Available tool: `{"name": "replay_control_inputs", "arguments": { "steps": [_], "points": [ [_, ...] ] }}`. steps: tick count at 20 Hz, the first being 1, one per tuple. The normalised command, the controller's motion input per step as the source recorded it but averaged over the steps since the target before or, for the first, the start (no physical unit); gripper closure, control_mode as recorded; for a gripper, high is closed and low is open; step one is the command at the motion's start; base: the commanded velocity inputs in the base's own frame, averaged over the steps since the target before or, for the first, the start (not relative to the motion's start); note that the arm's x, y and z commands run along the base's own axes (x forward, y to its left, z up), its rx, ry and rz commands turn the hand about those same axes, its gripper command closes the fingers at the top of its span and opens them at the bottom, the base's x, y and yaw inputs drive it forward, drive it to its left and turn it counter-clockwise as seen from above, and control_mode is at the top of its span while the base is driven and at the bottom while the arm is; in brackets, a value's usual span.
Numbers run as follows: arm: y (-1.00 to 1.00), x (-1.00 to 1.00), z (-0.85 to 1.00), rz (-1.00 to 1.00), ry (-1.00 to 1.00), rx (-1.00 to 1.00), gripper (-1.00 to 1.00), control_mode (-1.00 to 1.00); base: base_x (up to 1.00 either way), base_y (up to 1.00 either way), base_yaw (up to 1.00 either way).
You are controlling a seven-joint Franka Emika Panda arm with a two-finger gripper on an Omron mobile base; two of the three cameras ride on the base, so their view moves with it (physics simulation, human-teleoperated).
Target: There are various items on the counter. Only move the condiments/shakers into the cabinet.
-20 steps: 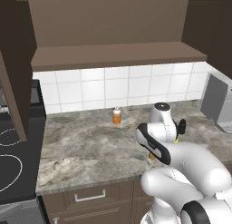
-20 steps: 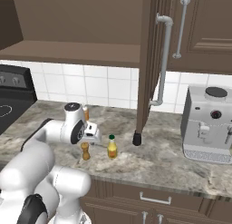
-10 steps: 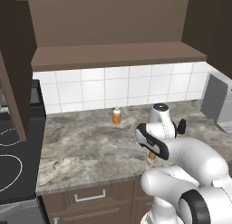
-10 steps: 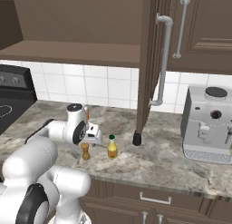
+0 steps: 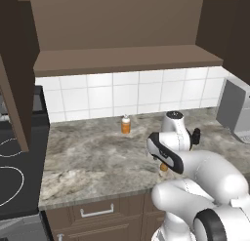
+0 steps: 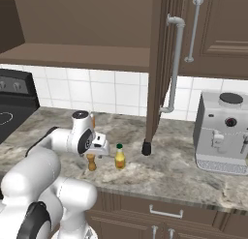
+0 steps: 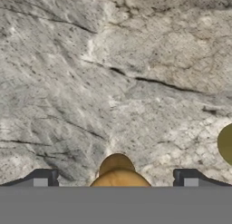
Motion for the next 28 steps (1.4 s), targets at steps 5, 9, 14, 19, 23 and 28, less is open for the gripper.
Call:
{"name": "replay_control_inputs", "arguments": {
  "steps": [5,9,14,19,23,28],
  "points": [
    [0.0,0.0,0.0,0.0,0.0,0.0,-1.0,-1.0,0.0,0.0,0.0],
    [0.0,0.0,0.0,0.0,0.0,0.0,-1.0,-1.0,0.0,0.0,0.0],
    [0.0,0.0,0.0,0.0,0.0,0.0,1.0,-1.0,0.0,0.0,0.0],
    [0.0,0.0,0.11,-0.01,-0.04,0.0,1.0,-1.0,0.0,0.0,0.0],
    [0.0,-0.19,0.94,-0.03,-0.37,0.0,1.0,-1.0,0.0,0.0,0.0],
    [0.05,-0.21,1.0,0.0,-0.39,0.01,1.0,-1.0,0.0,0.0,0.0]
  ]
}}
